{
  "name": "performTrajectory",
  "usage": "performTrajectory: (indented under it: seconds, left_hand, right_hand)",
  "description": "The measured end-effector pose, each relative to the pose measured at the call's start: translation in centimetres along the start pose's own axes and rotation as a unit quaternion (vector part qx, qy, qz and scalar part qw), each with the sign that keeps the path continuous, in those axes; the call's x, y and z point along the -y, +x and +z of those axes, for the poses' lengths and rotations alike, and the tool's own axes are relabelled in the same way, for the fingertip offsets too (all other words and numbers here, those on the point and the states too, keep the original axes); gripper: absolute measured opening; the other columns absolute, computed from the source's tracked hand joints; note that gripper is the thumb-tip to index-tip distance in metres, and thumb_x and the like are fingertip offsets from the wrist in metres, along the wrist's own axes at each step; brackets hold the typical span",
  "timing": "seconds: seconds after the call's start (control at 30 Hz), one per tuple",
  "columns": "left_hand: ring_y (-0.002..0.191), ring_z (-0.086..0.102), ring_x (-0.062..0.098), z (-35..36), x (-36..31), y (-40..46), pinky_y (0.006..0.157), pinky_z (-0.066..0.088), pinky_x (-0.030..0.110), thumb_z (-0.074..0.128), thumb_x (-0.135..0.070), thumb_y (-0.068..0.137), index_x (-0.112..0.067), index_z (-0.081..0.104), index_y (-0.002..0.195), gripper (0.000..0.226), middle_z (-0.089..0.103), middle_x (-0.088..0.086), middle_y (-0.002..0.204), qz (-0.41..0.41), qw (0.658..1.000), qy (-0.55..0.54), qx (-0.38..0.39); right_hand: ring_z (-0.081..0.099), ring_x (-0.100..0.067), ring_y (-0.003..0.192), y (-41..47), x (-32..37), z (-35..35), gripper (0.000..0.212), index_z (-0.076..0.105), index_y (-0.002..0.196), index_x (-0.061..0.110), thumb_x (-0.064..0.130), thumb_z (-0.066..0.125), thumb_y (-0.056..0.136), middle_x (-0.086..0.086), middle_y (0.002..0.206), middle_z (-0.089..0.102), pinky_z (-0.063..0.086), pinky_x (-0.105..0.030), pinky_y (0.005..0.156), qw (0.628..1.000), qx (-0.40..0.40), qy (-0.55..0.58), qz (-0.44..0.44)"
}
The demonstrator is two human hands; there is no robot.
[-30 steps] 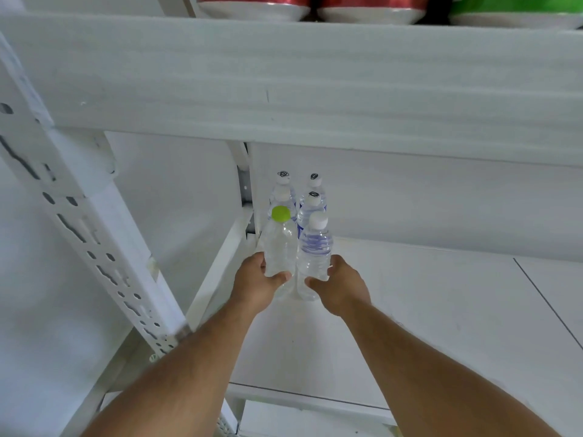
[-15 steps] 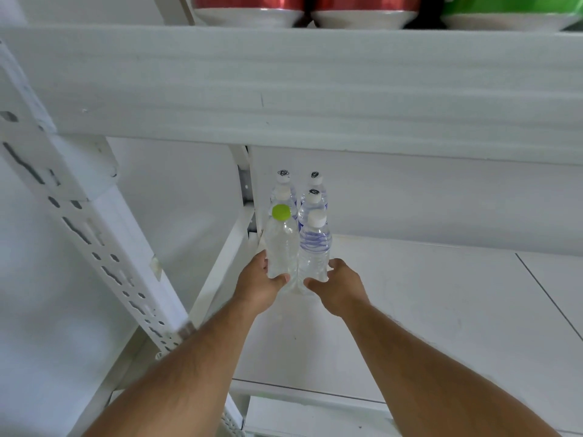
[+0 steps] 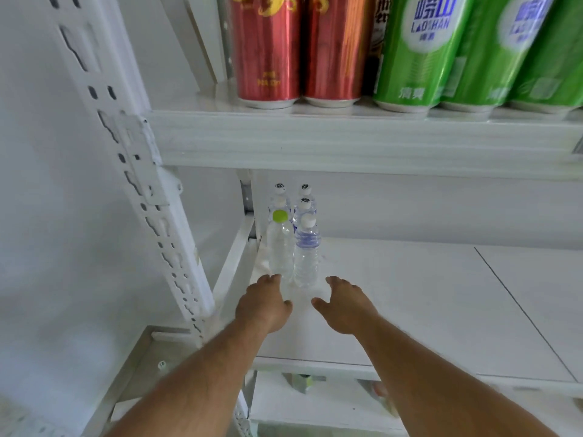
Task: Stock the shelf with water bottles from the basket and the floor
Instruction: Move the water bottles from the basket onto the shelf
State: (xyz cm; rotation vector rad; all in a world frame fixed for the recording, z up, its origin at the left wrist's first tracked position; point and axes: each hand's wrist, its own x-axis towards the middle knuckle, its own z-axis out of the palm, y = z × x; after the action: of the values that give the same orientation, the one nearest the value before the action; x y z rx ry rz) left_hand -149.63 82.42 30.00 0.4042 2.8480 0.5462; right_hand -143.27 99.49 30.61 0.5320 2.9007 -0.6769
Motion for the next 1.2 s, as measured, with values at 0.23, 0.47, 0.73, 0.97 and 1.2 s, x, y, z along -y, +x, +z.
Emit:
performTrajectory:
  seconds: [0.23,0.47,0.73,0.97,1.2]
  left_hand:
    - [0.133,0.044,0.025,-0.4,-1.9,-5.8,0.103,0.044,0.041,0.053,-0.044,0.091,-0.027,0.03,0.151,0.067,0.04,-0.003,0.152,0.024,0.999,0.028,0.013]
    - [0.138,0.037,0.023,0.4,-4.5,-11.8,0.108,0.039,0.04,0.05,-0.042,0.093,-0.027,0.026,0.153,0.066,0.031,-0.004,0.157,0.022,0.999,0.036,0.005]
    - [0.134,0.043,0.023,4.3,-6.5,-19.8,0.104,0.043,0.04,0.051,-0.041,0.091,-0.03,0.036,0.148,0.06,0.038,-0.006,0.152,0.005,1.0,0.021,0.018]
    - [0.133,0.046,0.027,11.1,-4.3,-25.2,0.103,0.044,0.039,0.059,-0.046,0.087,-0.028,0.036,0.148,0.068,0.042,0.001,0.151,-0.035,0.996,0.038,0.073]
    - [0.13,0.048,0.03,19.1,0.2,-27.5,0.103,0.045,0.041,0.06,-0.046,0.087,-0.027,0.036,0.148,0.069,0.044,0.005,0.149,-0.078,0.983,0.031,0.165]
  right_hand:
    - [0.036,-0.025,0.139,-5.9,-0.9,-1.7,0.064,0.037,0.147,0.018,0.052,0.05,0.094,-0.001,0.15,0.043,0.035,-0.039,0.107,0.995,-0.012,-0.073,-0.062]
    - [0.027,-0.023,0.146,-11.6,-3.3,-2.2,0.071,0.027,0.154,0.018,0.051,0.048,0.095,-0.002,0.16,0.03,0.028,-0.038,0.115,0.994,-0.009,-0.072,-0.084]
    - [0.033,-0.026,0.142,-19.0,-7.9,-0.1,0.068,0.033,0.15,0.016,0.051,0.049,0.095,-0.003,0.156,0.036,0.032,-0.039,0.113,0.995,0.01,-0.041,-0.093]
    - [0.037,-0.032,0.138,-24.2,-12.8,5.7,0.071,0.035,0.149,0.014,0.056,0.05,0.093,-0.008,0.154,0.04,0.036,-0.044,0.111,0.993,0.074,-0.055,-0.068]
    - [0.038,-0.031,0.138,-26.5,-17.6,13.9,0.074,0.031,0.152,0.014,0.053,0.053,0.093,-0.008,0.154,0.038,0.036,-0.041,0.111,0.988,0.155,-0.015,-0.003]
